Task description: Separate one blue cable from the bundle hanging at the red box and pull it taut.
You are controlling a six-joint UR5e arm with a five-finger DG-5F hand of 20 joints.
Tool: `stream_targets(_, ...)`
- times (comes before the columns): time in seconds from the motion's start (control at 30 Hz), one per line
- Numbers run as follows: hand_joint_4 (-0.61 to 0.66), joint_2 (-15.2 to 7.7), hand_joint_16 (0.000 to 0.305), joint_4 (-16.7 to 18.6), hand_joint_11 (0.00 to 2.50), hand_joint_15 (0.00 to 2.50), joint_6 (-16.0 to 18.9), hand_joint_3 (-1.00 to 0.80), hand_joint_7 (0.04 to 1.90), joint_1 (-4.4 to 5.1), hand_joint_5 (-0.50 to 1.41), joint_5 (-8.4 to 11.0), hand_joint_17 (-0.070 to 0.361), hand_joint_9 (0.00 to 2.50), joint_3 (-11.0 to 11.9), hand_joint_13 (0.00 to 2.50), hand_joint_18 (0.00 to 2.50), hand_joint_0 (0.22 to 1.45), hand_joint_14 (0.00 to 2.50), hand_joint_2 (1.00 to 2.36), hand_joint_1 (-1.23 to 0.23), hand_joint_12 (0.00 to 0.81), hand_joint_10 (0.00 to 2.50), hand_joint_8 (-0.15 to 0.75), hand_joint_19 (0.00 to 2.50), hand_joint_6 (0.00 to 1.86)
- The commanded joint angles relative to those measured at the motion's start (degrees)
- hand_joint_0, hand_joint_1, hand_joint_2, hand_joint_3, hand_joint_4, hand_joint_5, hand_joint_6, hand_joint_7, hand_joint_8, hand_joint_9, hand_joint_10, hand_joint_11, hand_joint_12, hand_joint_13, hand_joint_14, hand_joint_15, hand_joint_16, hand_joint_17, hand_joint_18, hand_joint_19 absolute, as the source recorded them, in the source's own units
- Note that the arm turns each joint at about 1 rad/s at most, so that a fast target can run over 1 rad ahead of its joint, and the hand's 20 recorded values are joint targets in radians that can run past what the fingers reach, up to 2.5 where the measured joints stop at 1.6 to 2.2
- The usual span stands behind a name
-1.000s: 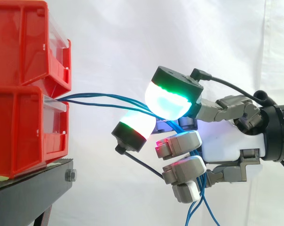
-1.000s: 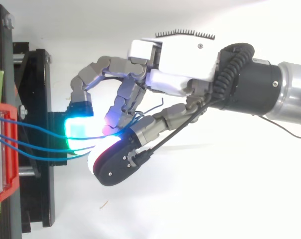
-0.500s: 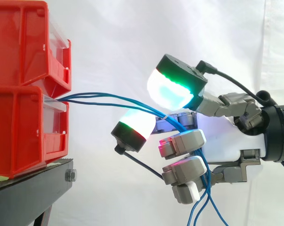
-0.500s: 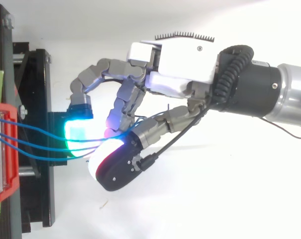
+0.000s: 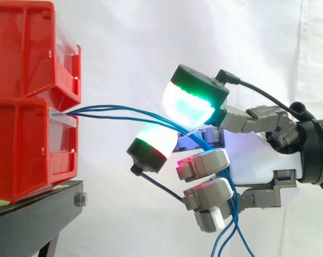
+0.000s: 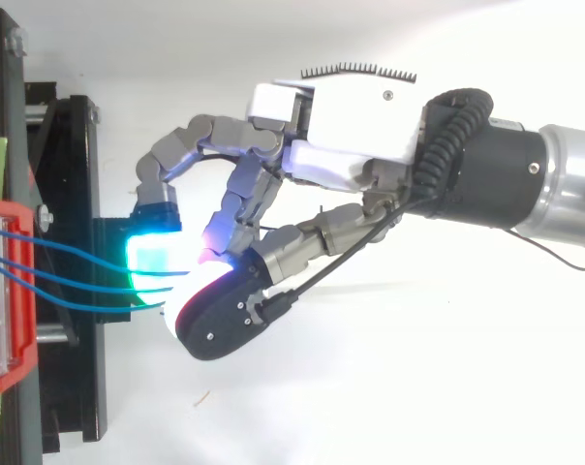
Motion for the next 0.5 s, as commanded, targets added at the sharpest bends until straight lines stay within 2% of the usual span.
stream_targets(0.0,-0.06,-0.04,0.048,0.00,1.64,1.38,0.00,-0.38,1.10,0.05,-0.14,0.03,0.109,1.28,0.00,1.18,0.95,0.60,0.02,1.01,-0.84,0.324,0.00,0.223,0.90,0.84)
stream_targets(0.27,-0.10,0.05,0.046,0.00,1.64,1.39,0.00,-0.34,1.08,0.14,-0.16,0.03,0.105,1.24,0.00,1.17,0.94,0.66,0.02,1.01,-0.90,0.306,0.00,0.207,0.89,0.88)
stream_targets(0.4,-0.10,-0.04,0.047,0.00,1.62,1.38,0.00,-0.49,1.05,0.22,-0.16,0.03,0.105,1.22,0.00,1.16,0.95,0.71,0.02,1.00,-0.94,0.310,0.00,0.194,0.85,0.88)
stream_targets(0.47,-0.10,0.05,0.047,0.00,1.62,1.38,0.00,-0.50,1.04,0.14,-0.16,-0.06,0.105,1.22,0.00,1.16,0.95,0.71,0.02,1.00,-0.93,0.308,0.00,0.191,0.84,0.89)
